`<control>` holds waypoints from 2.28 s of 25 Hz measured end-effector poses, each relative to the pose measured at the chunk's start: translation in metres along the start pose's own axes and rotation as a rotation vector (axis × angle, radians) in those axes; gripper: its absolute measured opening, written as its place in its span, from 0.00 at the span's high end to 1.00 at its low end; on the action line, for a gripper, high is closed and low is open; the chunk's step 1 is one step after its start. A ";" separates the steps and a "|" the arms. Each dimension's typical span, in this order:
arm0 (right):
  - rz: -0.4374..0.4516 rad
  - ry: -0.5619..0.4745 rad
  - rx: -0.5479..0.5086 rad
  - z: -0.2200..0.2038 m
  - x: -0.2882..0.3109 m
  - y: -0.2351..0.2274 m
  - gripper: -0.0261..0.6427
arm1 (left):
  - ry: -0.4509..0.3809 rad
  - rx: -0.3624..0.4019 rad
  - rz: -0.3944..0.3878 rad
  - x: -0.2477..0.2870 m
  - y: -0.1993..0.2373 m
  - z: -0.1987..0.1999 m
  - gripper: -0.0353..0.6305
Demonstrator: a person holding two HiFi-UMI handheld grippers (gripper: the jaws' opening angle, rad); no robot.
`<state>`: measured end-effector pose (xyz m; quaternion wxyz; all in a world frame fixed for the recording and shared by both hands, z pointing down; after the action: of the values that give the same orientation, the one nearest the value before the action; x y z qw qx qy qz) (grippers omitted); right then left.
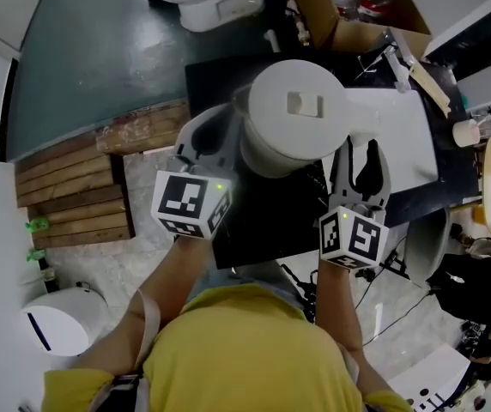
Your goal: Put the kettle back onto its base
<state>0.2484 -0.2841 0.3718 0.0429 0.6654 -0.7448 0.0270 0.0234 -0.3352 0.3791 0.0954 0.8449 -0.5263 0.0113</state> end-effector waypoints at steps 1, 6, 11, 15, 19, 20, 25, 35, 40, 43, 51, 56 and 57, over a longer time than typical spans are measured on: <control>-0.002 -0.005 0.000 0.003 -0.005 0.001 0.67 | -0.003 0.002 -0.002 -0.002 0.000 0.002 0.93; -0.010 -0.056 -0.002 0.024 -0.024 0.007 0.67 | -0.016 0.012 -0.022 -0.017 -0.005 0.011 0.93; 0.018 -0.094 -0.035 0.047 -0.041 0.027 0.82 | -0.037 0.015 -0.048 -0.038 -0.013 0.023 0.93; 0.046 -0.089 -0.032 0.056 -0.057 0.044 0.92 | -0.050 0.019 -0.081 -0.060 -0.023 0.032 0.93; 0.087 -0.081 -0.012 0.064 -0.076 0.065 0.94 | -0.051 0.029 -0.123 -0.085 -0.034 0.040 0.93; 0.095 -0.081 -0.009 0.066 -0.082 0.071 0.94 | -0.051 0.030 -0.132 -0.092 -0.035 0.041 0.93; 0.117 -0.094 -0.030 0.076 -0.116 0.098 0.94 | -0.050 0.039 -0.188 -0.126 -0.049 0.051 0.93; 0.143 -0.106 -0.058 0.085 -0.177 0.147 0.94 | -0.051 0.066 -0.312 -0.192 -0.079 0.055 0.93; 0.164 -0.099 -0.046 0.077 -0.206 0.170 0.94 | -0.053 0.080 -0.350 -0.225 -0.087 0.046 0.93; 0.183 -0.079 -0.043 0.069 -0.217 0.182 0.94 | -0.086 0.096 -0.365 -0.239 -0.092 0.044 0.93; 0.216 -0.028 -0.004 0.047 -0.229 0.194 0.94 | -0.084 0.083 -0.403 -0.253 -0.101 0.032 0.93; 0.220 -0.020 -0.012 0.046 -0.230 0.196 0.94 | -0.076 0.067 -0.418 -0.256 -0.102 0.029 0.93; 0.223 -0.019 -0.014 0.047 -0.230 0.198 0.94 | -0.077 0.063 -0.419 -0.257 -0.101 0.029 0.93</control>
<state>0.0763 -0.0386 0.3058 0.0372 0.5783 -0.8147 0.0203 -0.0031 -0.0693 0.3049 0.0489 0.9382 -0.3418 -0.0245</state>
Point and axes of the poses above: the fingertips, and each gripper's own axes: x forward along the fingers, y to its left, z out of its top, the point moved 4 cm from there along -x, backward along the fingers, and after that the axes turned 5 degrees about z, right-handed, at the moved point
